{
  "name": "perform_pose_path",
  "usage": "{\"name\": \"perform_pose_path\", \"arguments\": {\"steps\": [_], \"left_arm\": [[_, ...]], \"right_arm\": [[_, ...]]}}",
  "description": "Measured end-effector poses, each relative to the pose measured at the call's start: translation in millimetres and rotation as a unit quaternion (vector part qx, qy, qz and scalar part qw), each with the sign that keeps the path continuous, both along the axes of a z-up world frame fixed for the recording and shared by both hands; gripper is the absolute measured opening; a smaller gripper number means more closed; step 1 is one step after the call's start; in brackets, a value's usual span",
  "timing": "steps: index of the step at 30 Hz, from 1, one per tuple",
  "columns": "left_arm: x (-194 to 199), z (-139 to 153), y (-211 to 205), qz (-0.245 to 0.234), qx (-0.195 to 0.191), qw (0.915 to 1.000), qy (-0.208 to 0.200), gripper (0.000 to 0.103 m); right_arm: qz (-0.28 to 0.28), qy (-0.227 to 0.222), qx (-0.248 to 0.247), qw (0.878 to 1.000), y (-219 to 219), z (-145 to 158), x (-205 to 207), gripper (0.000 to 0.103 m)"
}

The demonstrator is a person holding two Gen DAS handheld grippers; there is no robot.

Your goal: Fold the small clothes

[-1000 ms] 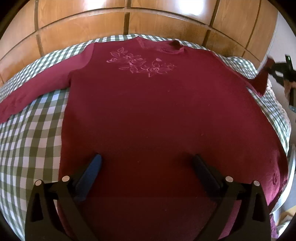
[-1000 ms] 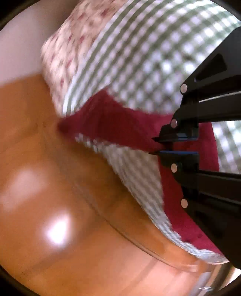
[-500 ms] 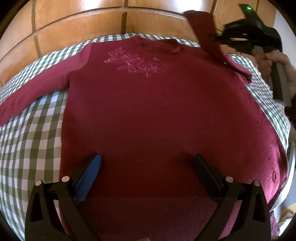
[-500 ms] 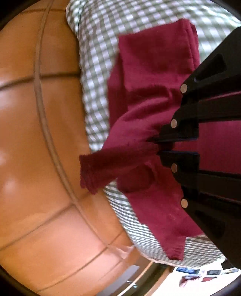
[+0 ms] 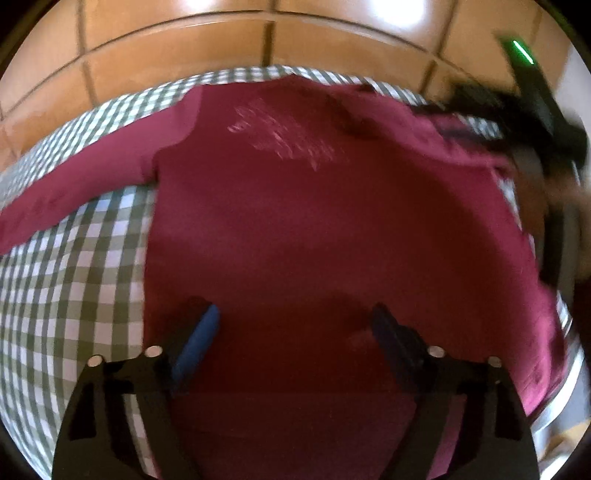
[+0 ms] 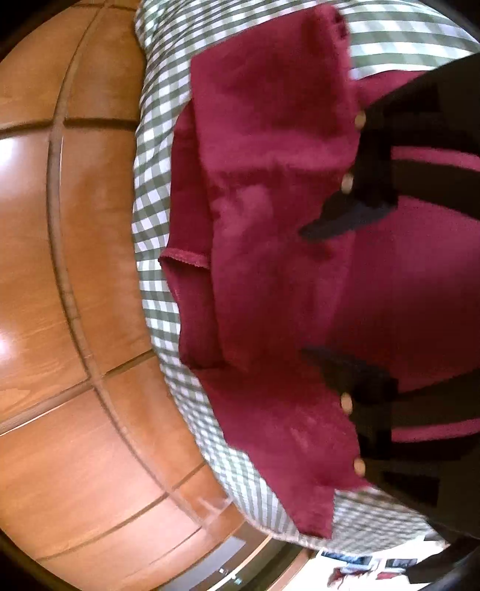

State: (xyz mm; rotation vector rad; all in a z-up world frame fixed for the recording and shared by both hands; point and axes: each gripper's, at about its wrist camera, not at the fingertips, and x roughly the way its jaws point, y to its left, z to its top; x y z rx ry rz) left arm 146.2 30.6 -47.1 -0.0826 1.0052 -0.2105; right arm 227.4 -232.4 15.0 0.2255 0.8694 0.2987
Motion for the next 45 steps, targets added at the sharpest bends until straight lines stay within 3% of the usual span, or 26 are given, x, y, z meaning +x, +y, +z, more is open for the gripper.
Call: {"name": "perform_pose_path", "arguments": {"steps": [3, 5, 9, 12, 15, 17, 22, 24, 25, 26, 28, 30, 32, 35, 38, 40, 45], "left_arm": [[18.8, 11.9, 6.1, 0.007, -0.038, 0.9992, 0.006, 0.066], [35.7, 18.2, 3.6, 0.006, -0.054, 0.9985, 0.01, 0.066], [78.6, 22.0, -7.3, 0.003, -0.124, 0.9917, 0.032, 0.066], [108.3, 19.0, -21.9, 0.008, -0.148, 0.9879, 0.047, 0.066], [136.0, 12.0, -36.0, 0.014, -0.18, 0.9817, 0.061, 0.066], [152.0, 6.4, -46.0, 0.019, -0.191, 0.9787, 0.074, 0.066], [178.0, 1.6, -74.2, 0.01, -0.167, 0.9825, 0.082, 0.066], [186.2, 2.3, -83.4, 0.002, -0.152, 0.9853, 0.078, 0.053], [190.7, 2.3, -88.4, -0.006, -0.146, 0.9861, 0.08, 0.03], [193.4, 2.8, -90.6, -0.01, -0.148, 0.9857, 0.081, 0.015], [194.2, 11.8, -88.0, -0.012, -0.167, 0.9838, 0.063, 0.009], [188.0, 30.9, -81.5, -0.017, -0.188, 0.9817, 0.028, 0.009], [181.3, 50.4, -72.2, -0.02, -0.203, 0.9789, 0.001, 0.009], [171.7, 73.6, -57.2, -0.026, -0.215, 0.976, -0.027, 0.009], [163.3, 88.1, -46.7, -0.03, -0.211, 0.9757, -0.049, 0.008], [159.0, 93.1, -38.0, -0.025, -0.214, 0.9747, -0.06, 0.009], [146.8, 93.9, -0.5, 0.007, -0.206, 0.9757, -0.075, 0.007]], "right_arm": [[0.0, -0.001, -0.004, 1.0, -18.7, -10.4, -32.1, 0.08], [-0.005, 0.007, -0.018, 1.0, -27.5, -19.0, -45.8, 0.082], [-0.018, 0.002, -0.072, 0.997, -38.6, -44.3, -73.7, 0.087], [-0.012, -0.011, -0.084, 0.996, -35.0, -49.1, -85.3, 0.101], [-0.015, -0.012, -0.105, 0.994, -29.4, -54.6, -86.4, 0.101], [-0.017, -0.01, -0.103, 0.994, -29.4, -56.3, -84.8, 0.101], [-0.012, -0.015, -0.083, 0.996, -36.6, -58.7, -87.0, 0.101], [-0.012, -0.018, -0.074, 0.997, -39.6, -57.8, -88.3, 0.101], [-0.012, -0.019, -0.072, 0.997, -39.9, -57.3, -89.0, 0.101], [-0.012, -0.02, -0.072, 0.997, -40.6, -56.9, -89.8, 0.101], [-0.012, -0.02, -0.07, 0.997, -41.0, -56.4, -89.9, 0.101], [-0.012, -0.021, -0.062, 0.998, -43.4, -55.1, -90.4, 0.101], [-0.01, -0.016, -0.036, 0.999, -50.9, -51.9, -89.8, 0.101], [-0.02, -0.004, 0.046, 0.999, -69.1, -42.0, -85.8, 0.101], [-0.034, -0.001, 0.191, 0.981, -93.2, -32.2, -69.6, 0.101], [-0.046, -0.009, 0.244, 0.969, -104.0, -30.2, -55.0, 0.101], [-0.097, -0.004, 0.275, 0.956, -122.2, -37.0, -19.1, 0.101]]}}
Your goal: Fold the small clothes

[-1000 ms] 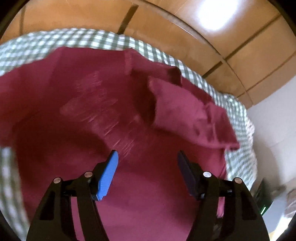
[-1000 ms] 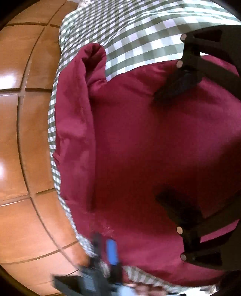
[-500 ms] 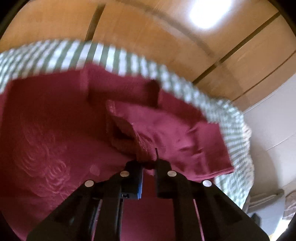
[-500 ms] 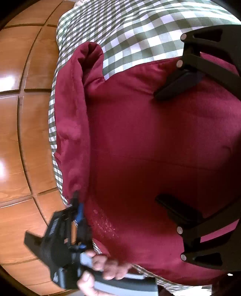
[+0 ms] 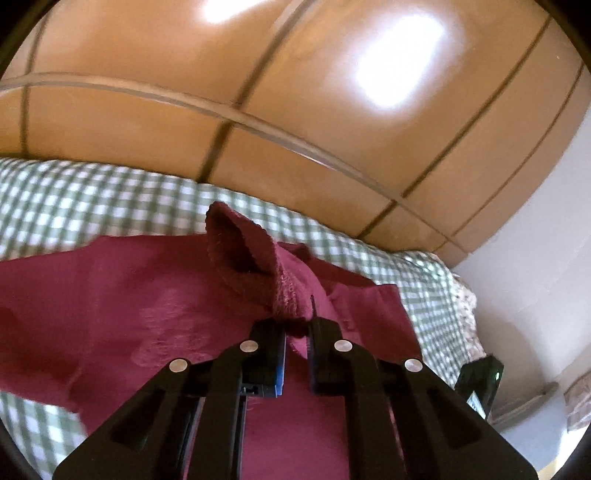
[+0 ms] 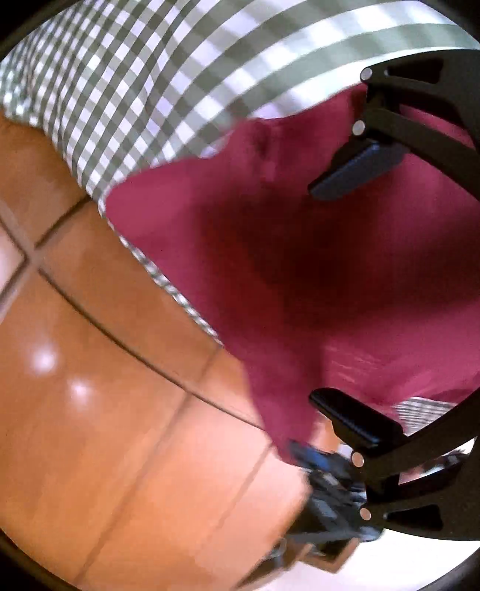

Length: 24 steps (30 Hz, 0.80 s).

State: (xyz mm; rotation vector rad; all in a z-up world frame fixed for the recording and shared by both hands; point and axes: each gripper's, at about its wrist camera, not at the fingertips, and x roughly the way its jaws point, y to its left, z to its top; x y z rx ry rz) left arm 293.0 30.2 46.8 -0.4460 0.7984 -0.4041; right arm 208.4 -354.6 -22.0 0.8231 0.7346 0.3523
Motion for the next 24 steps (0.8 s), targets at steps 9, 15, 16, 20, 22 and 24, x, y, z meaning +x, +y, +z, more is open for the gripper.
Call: {"name": "perform_pose_path", "arguments": {"steps": [9, 15, 16, 20, 22, 24], "left_arm": [[-5.5, -81.0, 41.5, 0.059, 0.081, 0.9911, 0.088, 0.007], [-12.1, -102.9, 34.0, 0.056, 0.111, 0.9882, 0.09, 0.007], [-12.7, -101.5, 32.4, 0.053, 0.112, 0.9886, 0.085, 0.007], [-14.9, -97.5, 26.8, 0.049, 0.118, 0.9893, 0.071, 0.007], [-18.0, -95.0, 28.4, 0.049, 0.116, 0.99, 0.064, 0.007], [-21.1, -91.8, 26.5, 0.041, 0.124, 0.9901, 0.053, 0.007]], "right_arm": [[-0.013, 0.001, -0.07, 0.997, 4.0, -6.8, -8.6, 0.101], [0.105, 0.017, -0.126, 0.986, 32.3, 16.9, -25.1, 0.101], [0.118, 0.002, -0.134, 0.984, 37.7, 25.3, -26.6, 0.101], [0.109, -0.041, -0.187, 0.975, 57.5, 51.3, -9.0, 0.101], [0.1, -0.03, -0.211, 0.972, 67.6, 47.9, 18.9, 0.101], [0.094, -0.019, -0.24, 0.966, 74.5, 37.3, 51.7, 0.101]]}}
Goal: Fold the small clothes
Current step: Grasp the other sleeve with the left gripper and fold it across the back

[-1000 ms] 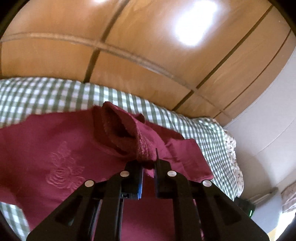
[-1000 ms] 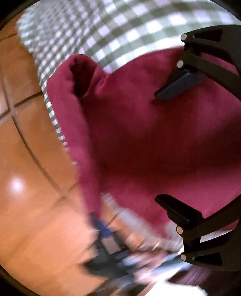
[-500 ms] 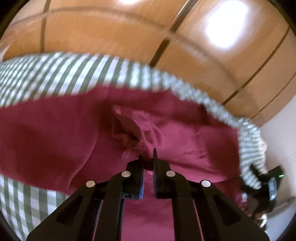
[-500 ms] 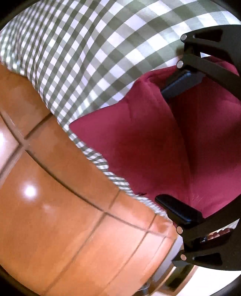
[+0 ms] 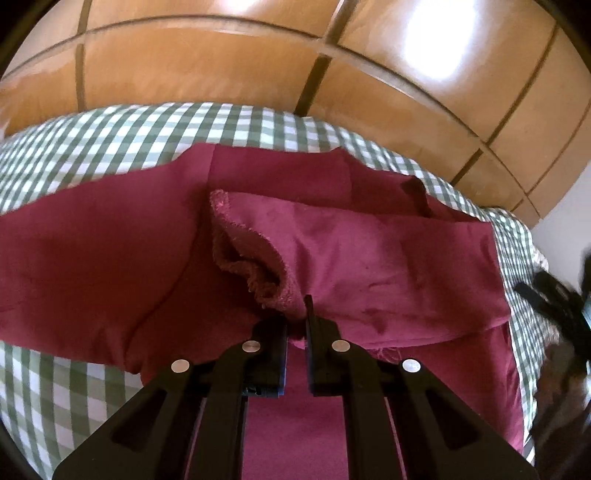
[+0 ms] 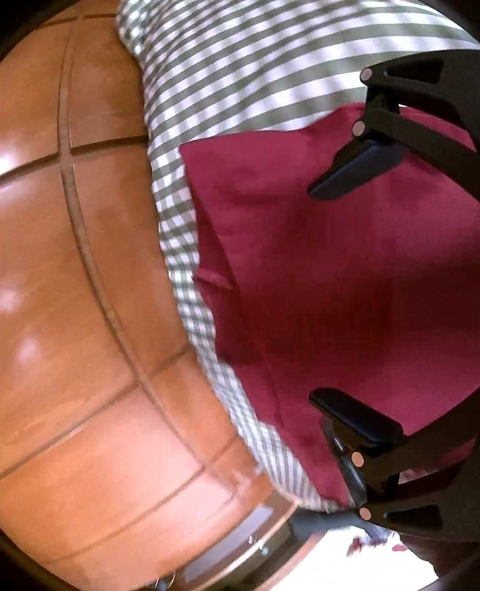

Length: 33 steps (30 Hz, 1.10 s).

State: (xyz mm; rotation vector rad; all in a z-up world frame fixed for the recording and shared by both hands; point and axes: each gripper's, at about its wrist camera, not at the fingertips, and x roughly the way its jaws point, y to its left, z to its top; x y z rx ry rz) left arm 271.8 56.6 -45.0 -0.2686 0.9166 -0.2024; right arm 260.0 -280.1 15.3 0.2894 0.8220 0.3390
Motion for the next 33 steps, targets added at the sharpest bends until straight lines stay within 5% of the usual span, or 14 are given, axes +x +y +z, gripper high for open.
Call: {"name": "perform_pose_path", "arguments": {"steps": [6, 12, 16, 18, 20, 25, 27, 29, 33], "left_arm": [[1.4, -6.8, 3.1, 0.005, 0.016, 0.9999, 0.002, 0.007], [2.5, -20.4, 3.0, 0.027, 0.015, 0.9995, 0.001, 0.012], [-8.5, -8.6, 8.7, 0.08, 0.051, 0.9955, -0.007, 0.036], [-14.5, -8.5, 21.4, 0.117, 0.065, 0.991, 0.004, 0.036], [-21.8, -8.1, 35.8, 0.133, 0.036, 0.9905, 0.01, 0.036], [-44.4, -4.2, 44.4, 0.141, 0.036, 0.9894, 0.003, 0.036], [-56.3, -0.1, 44.4, 0.138, 0.038, 0.9896, -0.006, 0.048], [-73.3, 4.3, 50.6, 0.158, 0.043, 0.9862, -0.026, 0.081], [-102.4, 5.4, 78.6, 0.187, 0.008, 0.9817, -0.033, 0.087]], "right_arm": [[-0.062, 0.043, -0.046, 0.996, -15.1, -47.5, 62.4, 0.101], [-0.074, 0.025, -0.064, 0.995, -20.0, -56.8, 60.6, 0.101], [-0.073, 0.03, -0.104, 0.991, -8.4, -55.1, 65.8, 0.101], [-0.075, 0.034, -0.134, 0.987, 4.7, -53.3, 67.5, 0.101], [-0.078, 0.018, -0.164, 0.983, 17.8, -44.4, 54.5, 0.101], [-0.062, -0.003, -0.175, 0.983, 34.3, -38.0, 4.9, 0.101], [-0.048, -0.007, -0.168, 0.985, 43.2, -36.8, -15.4, 0.101], [-0.02, -0.002, -0.15, 0.989, 55.2, -39.4, -35.6, 0.101], [0.022, 0.003, -0.178, 0.984, 82.8, -53.2, -70.1, 0.101]]}}
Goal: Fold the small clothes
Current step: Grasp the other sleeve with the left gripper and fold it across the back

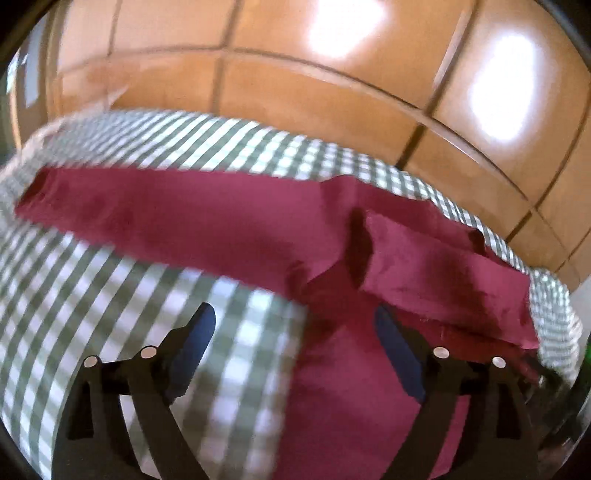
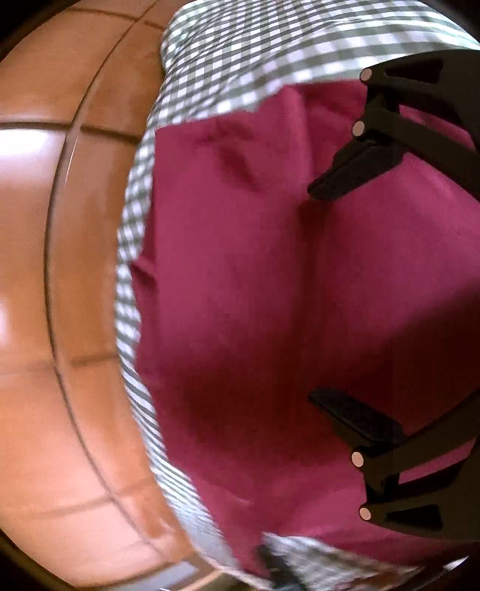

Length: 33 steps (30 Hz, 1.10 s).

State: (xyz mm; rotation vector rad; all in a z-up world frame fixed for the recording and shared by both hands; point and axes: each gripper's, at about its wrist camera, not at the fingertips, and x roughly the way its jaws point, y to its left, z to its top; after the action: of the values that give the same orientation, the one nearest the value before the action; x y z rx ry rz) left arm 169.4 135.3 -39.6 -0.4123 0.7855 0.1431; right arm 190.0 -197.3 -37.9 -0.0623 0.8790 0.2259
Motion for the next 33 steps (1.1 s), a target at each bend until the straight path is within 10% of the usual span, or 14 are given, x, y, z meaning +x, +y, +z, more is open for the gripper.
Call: {"name": "perform_pose_path", "arguments": {"steps": [9, 16, 26, 28, 31, 33], "left_arm": [[-64.5, -21.9, 120.3, 0.111, -0.127, 0.9856, 0.001, 0.087], [-104.9, -22.2, 240.0, 0.252, -0.194, 0.948, -0.023, 0.085], [-87.9, -36.4, 329.1, 0.305, -0.271, 0.9125, -0.03, 0.055], [-84.4, -36.7, 335.7, 0.306, -0.271, 0.9121, -0.029, 0.049], [-72.4, -37.8, 339.8, 0.294, -0.248, 0.9231, -0.006, 0.008], [-72.2, -34.5, 335.4, 0.286, -0.235, 0.929, -0.007, 0.008]], "right_arm": [[-0.001, -0.011, -0.025, 1.0, 16.0, -19.5, -28.7, 0.101], [0.001, -0.005, -0.01, 1.0, 8.9, -17.9, -31.7, 0.101], [0.0, -0.008, -0.021, 1.0, 11.2, -17.4, -33.7, 0.101], [0.0, -0.008, -0.023, 1.0, 11.4, -17.5, -33.4, 0.101], [0.001, -0.008, -0.024, 1.0, 11.0, -17.6, -33.1, 0.101], [0.001, -0.008, -0.023, 1.0, 10.9, -17.6, -33.0, 0.101]]}}
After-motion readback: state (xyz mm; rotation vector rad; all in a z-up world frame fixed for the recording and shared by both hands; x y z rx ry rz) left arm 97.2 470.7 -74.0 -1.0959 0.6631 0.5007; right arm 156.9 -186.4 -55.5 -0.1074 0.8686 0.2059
